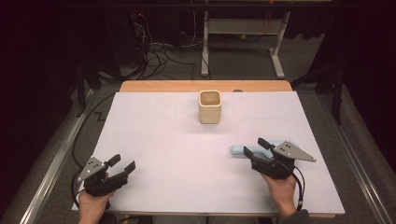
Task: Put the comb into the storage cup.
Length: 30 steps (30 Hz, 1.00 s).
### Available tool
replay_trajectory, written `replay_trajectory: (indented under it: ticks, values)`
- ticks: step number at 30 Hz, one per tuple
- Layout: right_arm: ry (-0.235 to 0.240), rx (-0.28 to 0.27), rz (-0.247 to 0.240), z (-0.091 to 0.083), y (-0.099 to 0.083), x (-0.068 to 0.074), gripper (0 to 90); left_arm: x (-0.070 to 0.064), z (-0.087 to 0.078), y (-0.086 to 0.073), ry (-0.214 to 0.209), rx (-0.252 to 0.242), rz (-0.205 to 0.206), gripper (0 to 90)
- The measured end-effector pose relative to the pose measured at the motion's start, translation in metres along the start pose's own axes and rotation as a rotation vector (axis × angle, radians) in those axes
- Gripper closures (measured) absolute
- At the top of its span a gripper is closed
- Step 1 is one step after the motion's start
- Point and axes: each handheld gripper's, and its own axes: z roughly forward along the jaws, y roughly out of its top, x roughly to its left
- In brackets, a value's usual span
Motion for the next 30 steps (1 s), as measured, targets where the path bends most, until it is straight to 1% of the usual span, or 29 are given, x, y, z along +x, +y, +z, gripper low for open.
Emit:
replay_trajectory:
  ticks: [1,2,4,5,6,10,11,12,19,20,21,22,23,24,25,26,28,29,30]
  values:
    - [-0.001,0.018,0.005,0.003,0.003,0.0,32.5,0.0,0.0,0.0,0.0,0.001,0.0,31.8]
    - [-0.001,0.018,0.005,0.003,0.003,0.0,32.5,0.0,0.0,0.0,0.0,0.001,0.0,31.7]
    - [0.003,0.039,0.007,0.006,0.007,0.0,33.5,0.0,0.0,0.0,0.0,0.0,0.0,31.7]
    - [0.004,0.062,0.003,0.01,0.011,0.0,35.0,0.0,0.0,0.0,-0.001,0.002,0.0,31.8]
    - [0.004,0.062,0.003,0.01,0.011,0.0,35.0,0.0,0.0,0.0,-0.001,0.002,0.0,31.8]
    - [0.006,0.135,0.001,0.017,0.021,-0.002,40.8,0.0,0.0,0.0,-0.001,0.001,0.001,31.8]
    - [0.004,0.169,0.003,0.02,0.027,-0.003,43.4,0.0,0.0,0.0,-0.002,-0.001,0.001,31.7]
    - [0.004,0.169,0.003,0.02,0.027,-0.003,43.4,0.0,0.0,0.0,-0.002,-0.001,0.001,31.7]
    - [-0.003,0.264,-0.013,0.034,0.043,-0.005,48.7,0.0,0.0,0.0,-0.002,-0.002,0.002,31.7]
    - [-0.008,0.3,-0.021,0.039,0.046,-0.006,49.9,0.0,0.0,0.0,-0.002,0.0,0.002,31.8]
    - [-0.01,0.32,-0.023,0.042,0.047,-0.006,50.3,0.0,0.0,0.0,-0.002,0.0,0.002,31.7]
    - [-0.01,0.32,-0.023,0.042,0.047,-0.006,50.3,0.0,0.0,0.0,-0.002,0.001,0.003,31.7]
    - [-0.021,0.365,-0.031,0.05,0.049,-0.008,50.9,0.0,0.0,0.0,-0.002,0.001,0.003,31.7]
    - [-0.021,0.365,-0.031,0.05,0.049,-0.008,50.9,0.0,0.0,0.0,-0.001,0.002,0.005,31.7]
    - [-0.015,0.409,-0.028,0.056,0.052,-0.01,52.5,0.0,0.0,0.0,-0.002,0.001,0.006,31.7]
    - [-0.015,0.409,-0.028,0.056,0.052,-0.01,52.5,0.0,0.0,0.0,-0.002,0.001,0.006,31.7]
    - [-0.01,0.439,-0.022,0.06,0.054,-0.011,54.4,0.0,0.0,0.0,-0.002,0.002,0.005,31.7]
    - [-0.009,0.466,-0.019,0.065,0.056,-0.012,56.0,0.0,0.0,0.0,-0.002,0.002,0.005,31.7]
    - [-0.009,0.466,-0.019,0.065,0.056,-0.012,56.0,0.0,0.0,0.0,-0.003,0.002,0.006,31.7]
